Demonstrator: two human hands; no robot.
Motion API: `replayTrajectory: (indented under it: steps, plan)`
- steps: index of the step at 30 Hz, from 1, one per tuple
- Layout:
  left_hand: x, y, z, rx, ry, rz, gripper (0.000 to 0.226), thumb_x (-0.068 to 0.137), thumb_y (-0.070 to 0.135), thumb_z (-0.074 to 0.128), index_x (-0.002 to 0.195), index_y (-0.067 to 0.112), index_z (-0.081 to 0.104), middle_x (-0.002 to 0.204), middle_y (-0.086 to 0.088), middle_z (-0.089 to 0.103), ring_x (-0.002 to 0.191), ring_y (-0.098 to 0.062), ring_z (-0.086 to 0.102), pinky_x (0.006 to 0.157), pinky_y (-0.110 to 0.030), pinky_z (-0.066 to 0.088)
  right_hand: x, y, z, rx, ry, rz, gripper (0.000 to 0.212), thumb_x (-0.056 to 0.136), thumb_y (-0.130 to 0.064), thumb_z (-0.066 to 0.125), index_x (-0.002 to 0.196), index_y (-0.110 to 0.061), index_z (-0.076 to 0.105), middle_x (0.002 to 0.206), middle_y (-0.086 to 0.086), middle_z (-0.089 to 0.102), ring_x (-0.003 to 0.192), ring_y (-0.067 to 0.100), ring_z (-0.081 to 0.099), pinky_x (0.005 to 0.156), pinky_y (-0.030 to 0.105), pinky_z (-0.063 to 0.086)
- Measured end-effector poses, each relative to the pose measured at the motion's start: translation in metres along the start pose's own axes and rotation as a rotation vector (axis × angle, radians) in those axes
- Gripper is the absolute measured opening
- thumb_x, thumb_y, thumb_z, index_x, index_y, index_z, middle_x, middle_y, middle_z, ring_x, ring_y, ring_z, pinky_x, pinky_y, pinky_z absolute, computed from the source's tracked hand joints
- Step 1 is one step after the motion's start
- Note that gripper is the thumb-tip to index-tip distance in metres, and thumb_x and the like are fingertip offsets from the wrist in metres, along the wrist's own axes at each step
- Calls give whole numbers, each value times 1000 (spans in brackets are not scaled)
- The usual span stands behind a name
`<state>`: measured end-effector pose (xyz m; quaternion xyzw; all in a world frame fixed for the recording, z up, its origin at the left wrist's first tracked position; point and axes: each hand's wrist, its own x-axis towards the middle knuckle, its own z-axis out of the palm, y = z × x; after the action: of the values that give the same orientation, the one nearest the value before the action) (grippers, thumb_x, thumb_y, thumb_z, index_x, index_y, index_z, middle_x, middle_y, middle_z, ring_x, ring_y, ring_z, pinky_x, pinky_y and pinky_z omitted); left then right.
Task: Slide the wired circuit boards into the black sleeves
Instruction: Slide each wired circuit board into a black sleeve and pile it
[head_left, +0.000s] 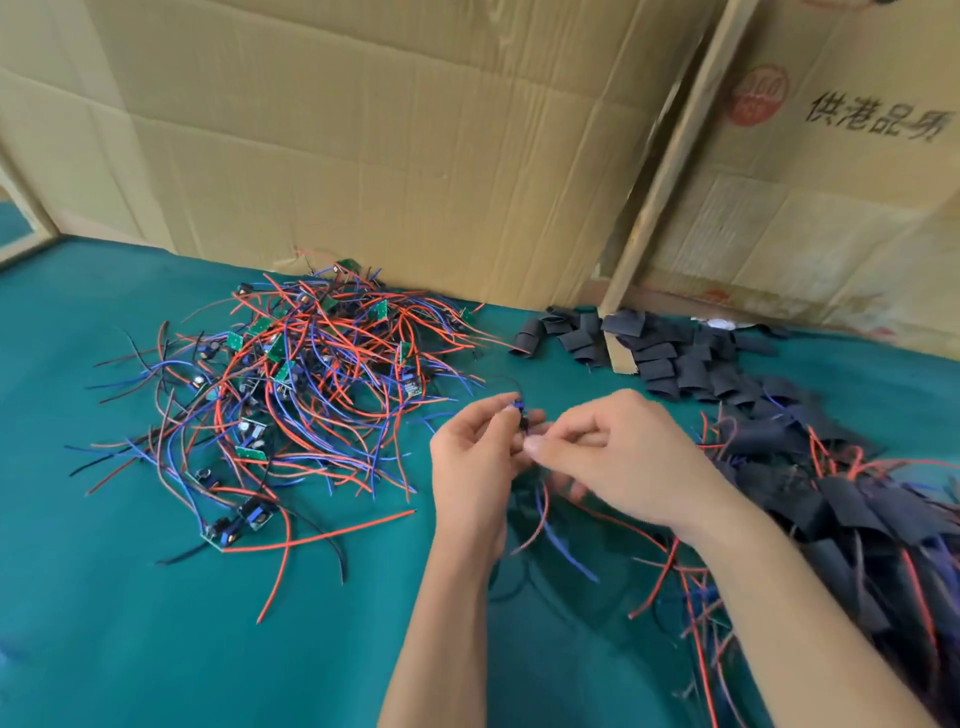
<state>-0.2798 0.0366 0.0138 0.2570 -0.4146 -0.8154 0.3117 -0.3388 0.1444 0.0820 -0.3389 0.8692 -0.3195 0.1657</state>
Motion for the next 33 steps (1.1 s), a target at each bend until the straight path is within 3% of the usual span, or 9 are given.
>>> replayTrajectory:
  steps: [2, 6, 9, 12, 17, 22, 25, 28, 33]
  plan:
    - [1, 2, -1, -24, -6, -17, 24, 98, -4, 42, 101, 3, 65, 74, -12, 73, 68, -22, 72, 62, -27, 60, 18, 5, -16, -41, 35, 30, 25, 87, -43, 72, 72, -24, 78, 66, -7, 75, 67, 11, 72, 74, 29, 59]
    - [0, 2, 2, 19, -52, -11, 30, 98, -5, 38, 102, 3, 67, 73, -9, 67, 71, -28, 74, 63, -31, 61, 81, 22, -42, -239, 307, 165, 12, 84, -18, 66, 80, -22, 76, 95, 3, 75, 101, 31, 67, 89, 41, 57]
    - [-2, -1, 2, 116, -75, 39, 19, 101, 4, 50, 97, 4, 68, 73, -9, 68, 71, -24, 73, 63, -28, 60, 121, 34, -47, -375, 192, 265, 25, 89, -19, 65, 112, -22, 71, 128, 11, 64, 116, 36, 59, 96, 42, 53]
    - [-3, -3, 3, 194, -104, 71, 19, 98, 4, 57, 83, 6, 68, 69, -10, 67, 70, -24, 71, 63, -26, 58, 142, 43, -35, -438, 126, 240, 41, 94, -33, 67, 132, -20, 58, 139, 14, 54, 125, 37, 54, 97, 41, 47]
    - [-3, -4, 2, 321, -200, 99, 16, 80, 21, 65, 64, 22, 67, 67, -4, 69, 70, -23, 64, 70, -35, 52, 149, 60, -1, -303, 353, 250, 44, 94, -42, 70, 129, -19, 59, 129, 13, 63, 125, 35, 55, 87, 39, 49]
    - [-2, -8, 2, 428, -217, 155, 21, 82, 37, 65, 71, 20, 70, 65, -2, 69, 77, -41, 69, 78, -47, 56, 149, 61, 8, -389, 500, 216, 22, 98, -20, 64, 119, -17, 63, 118, 14, 67, 109, 37, 62, 78, 39, 54]
    - [-2, -9, 0, 423, -202, 165, 13, 87, 30, 68, 81, 20, 73, 68, -4, 71, 80, -37, 71, 81, -46, 57, 140, 52, 6, -369, 599, 253, 24, 98, -8, 56, 118, -15, 66, 117, 19, 63, 105, 42, 61, 74, 39, 47]
    - [0, -11, 0, 397, -175, 151, 12, 95, 9, 63, 89, 14, 73, 69, -5, 69, 69, -26, 70, 74, -42, 58, 120, 42, -4, -137, 751, 310, 29, 96, -9, 54, 116, -23, 71, 117, 18, 64, 108, 43, 59, 79, 38, 45]
    - [2, -10, 2, 313, -45, 159, 14, 97, 3, 60, 108, 7, 67, 94, -7, 71, 67, -23, 75, 62, -30, 61, 51, 23, 6, 105, 670, 82, 24, 84, -6, 61, 86, -24, 76, 72, -13, 72, 80, 16, 68, 71, 27, 49]
